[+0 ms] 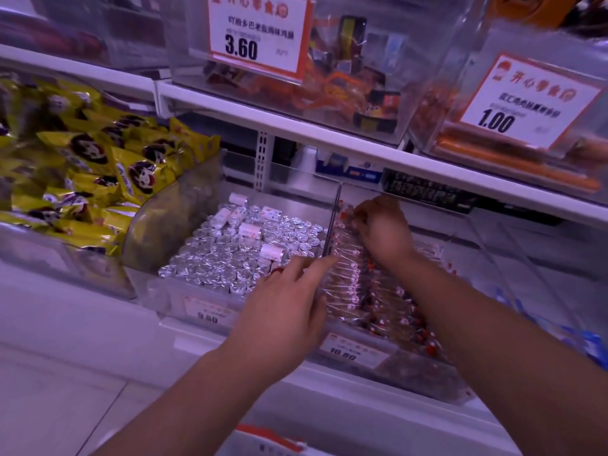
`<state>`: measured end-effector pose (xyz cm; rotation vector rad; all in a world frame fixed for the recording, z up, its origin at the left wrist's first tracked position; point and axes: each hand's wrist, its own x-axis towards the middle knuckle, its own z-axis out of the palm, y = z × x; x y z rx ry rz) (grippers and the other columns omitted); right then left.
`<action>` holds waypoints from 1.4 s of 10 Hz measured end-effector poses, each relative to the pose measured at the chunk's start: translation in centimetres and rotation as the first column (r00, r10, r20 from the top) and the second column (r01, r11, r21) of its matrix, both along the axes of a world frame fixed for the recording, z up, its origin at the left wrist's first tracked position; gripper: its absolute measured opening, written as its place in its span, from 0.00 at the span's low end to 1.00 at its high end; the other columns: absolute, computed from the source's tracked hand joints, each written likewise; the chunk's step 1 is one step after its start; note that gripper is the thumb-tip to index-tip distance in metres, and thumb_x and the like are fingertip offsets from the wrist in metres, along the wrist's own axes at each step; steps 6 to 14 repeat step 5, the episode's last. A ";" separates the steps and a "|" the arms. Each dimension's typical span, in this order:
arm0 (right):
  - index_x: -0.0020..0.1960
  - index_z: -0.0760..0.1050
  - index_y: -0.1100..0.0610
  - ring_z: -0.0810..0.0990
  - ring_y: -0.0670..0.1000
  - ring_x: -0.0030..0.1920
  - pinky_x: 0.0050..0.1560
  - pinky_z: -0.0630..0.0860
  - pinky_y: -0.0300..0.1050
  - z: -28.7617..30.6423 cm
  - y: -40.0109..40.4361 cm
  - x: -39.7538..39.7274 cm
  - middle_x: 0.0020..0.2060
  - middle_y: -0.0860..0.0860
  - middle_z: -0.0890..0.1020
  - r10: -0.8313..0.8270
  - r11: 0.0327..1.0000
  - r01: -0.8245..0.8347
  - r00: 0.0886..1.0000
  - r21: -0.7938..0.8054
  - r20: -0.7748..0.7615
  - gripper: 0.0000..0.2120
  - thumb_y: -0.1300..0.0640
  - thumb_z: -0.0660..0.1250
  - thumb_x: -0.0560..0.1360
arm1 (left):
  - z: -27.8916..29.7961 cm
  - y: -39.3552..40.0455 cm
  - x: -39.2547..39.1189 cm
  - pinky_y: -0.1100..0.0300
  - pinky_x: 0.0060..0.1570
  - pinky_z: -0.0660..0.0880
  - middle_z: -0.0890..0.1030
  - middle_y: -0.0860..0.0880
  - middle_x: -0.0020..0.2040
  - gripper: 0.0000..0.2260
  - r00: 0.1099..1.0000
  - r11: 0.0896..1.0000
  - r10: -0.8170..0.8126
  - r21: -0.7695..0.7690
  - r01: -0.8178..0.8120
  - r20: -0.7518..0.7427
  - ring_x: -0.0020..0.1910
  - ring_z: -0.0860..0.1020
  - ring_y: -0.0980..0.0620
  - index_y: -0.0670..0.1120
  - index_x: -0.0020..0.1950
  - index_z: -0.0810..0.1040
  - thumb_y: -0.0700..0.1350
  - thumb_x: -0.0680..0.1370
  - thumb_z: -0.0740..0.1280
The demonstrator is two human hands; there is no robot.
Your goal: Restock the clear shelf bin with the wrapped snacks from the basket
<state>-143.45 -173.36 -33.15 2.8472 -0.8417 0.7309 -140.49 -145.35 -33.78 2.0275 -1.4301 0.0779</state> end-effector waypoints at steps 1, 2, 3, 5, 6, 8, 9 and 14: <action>0.58 0.78 0.59 0.75 0.63 0.58 0.55 0.72 0.54 -0.1 0.3 -0.3 0.53 0.60 0.79 -0.018 0.997 0.017 1.000 -0.073 -0.021 0.15 0.53 0.71 0.74 | -0.2 0.0 0.1 0.51 0.52 0.75 0.72 0.53 0.66 0.24 1.000 0.999 -0.025 -0.024 0.025 -0.010 0.51 0.78 0.48 0.59 0.76 0.60 0.49 0.81 0.60; 0.63 0.76 0.58 0.73 0.63 0.62 0.58 0.71 0.56 0.2 0.4 -0.9 0.57 0.60 0.78 -0.022 0.997 0.020 0.999 -0.068 -0.032 0.20 0.51 0.70 0.74 | -0.2 0.0 0.3 0.49 0.52 0.75 0.72 0.53 0.66 0.24 0.999 0.999 -0.039 -0.033 0.038 -0.025 0.51 0.78 0.48 0.59 0.76 0.61 0.48 0.80 0.61; 0.66 0.75 0.57 0.72 0.62 0.64 0.60 0.71 0.55 0.6 0.0 -1.4 0.60 0.59 0.78 0.002 1.000 -0.002 1.000 -0.027 -0.024 0.22 0.50 0.70 0.75 | -0.4 0.0 0.5 0.51 0.50 0.75 0.72 0.54 0.66 0.23 0.999 0.998 -0.036 -0.043 0.036 -0.011 0.46 0.78 0.50 0.59 0.76 0.61 0.49 0.81 0.61; 0.67 0.75 0.56 0.72 0.60 0.63 0.60 0.70 0.51 1.2 0.4 -2.9 0.61 0.58 0.77 0.049 0.998 -0.048 0.998 -0.032 0.038 0.22 0.47 0.68 0.77 | -0.1 0.5 0.3 0.52 0.49 0.75 0.72 0.54 0.66 0.23 0.999 0.996 -0.047 -0.073 0.045 -0.017 0.46 0.78 0.51 0.59 0.76 0.62 0.48 0.81 0.62; 0.67 0.75 0.56 0.72 0.60 0.63 0.60 0.70 0.51 1.2 0.4 -2.9 0.61 0.58 0.77 0.049 0.998 -0.048 0.998 -0.032 0.038 0.22 0.47 0.68 0.77 | -0.1 0.5 0.3 0.52 0.49 0.75 0.72 0.54 0.66 0.23 0.999 0.996 -0.047 -0.073 0.045 -0.017 0.46 0.78 0.51 0.59 0.76 0.62 0.48 0.81 0.62; 0.67 0.75 0.56 0.72 0.60 0.63 0.60 0.70 0.51 1.2 0.4 -2.9 0.61 0.58 0.77 0.049 0.998 -0.048 0.998 -0.032 0.038 0.22 0.47 0.68 0.77 | -0.1 0.5 0.3 0.52 0.49 0.75 0.72 0.54 0.66 0.23 0.999 0.996 -0.047 -0.073 0.045 -0.017 0.46 0.78 0.51 0.59 0.76 0.62 0.48 0.81 0.62; 0.67 0.75 0.56 0.72 0.60 0.63 0.60 0.70 0.51 1.2 0.4 -2.9 0.61 0.58 0.77 0.049 0.998 -0.048 0.998 -0.032 0.038 0.22 0.47 0.68 0.77 | -0.1 0.5 0.3 0.52 0.49 0.75 0.72 0.54 0.66 0.23 0.999 0.996 -0.047 -0.073 0.045 -0.017 0.46 0.78 0.51 0.59 0.76 0.62 0.48 0.81 0.62; 0.67 0.75 0.56 0.72 0.60 0.63 0.60 0.70 0.51 1.2 0.4 -2.9 0.61 0.58 0.77 0.049 0.998 -0.048 0.998 -0.032 0.038 0.22 0.47 0.68 0.77 | -0.1 0.5 0.3 0.52 0.49 0.75 0.72 0.54 0.66 0.23 0.999 0.996 -0.047 -0.073 0.045 -0.017 0.46 0.78 0.51 0.59 0.76 0.62 0.48 0.81 0.62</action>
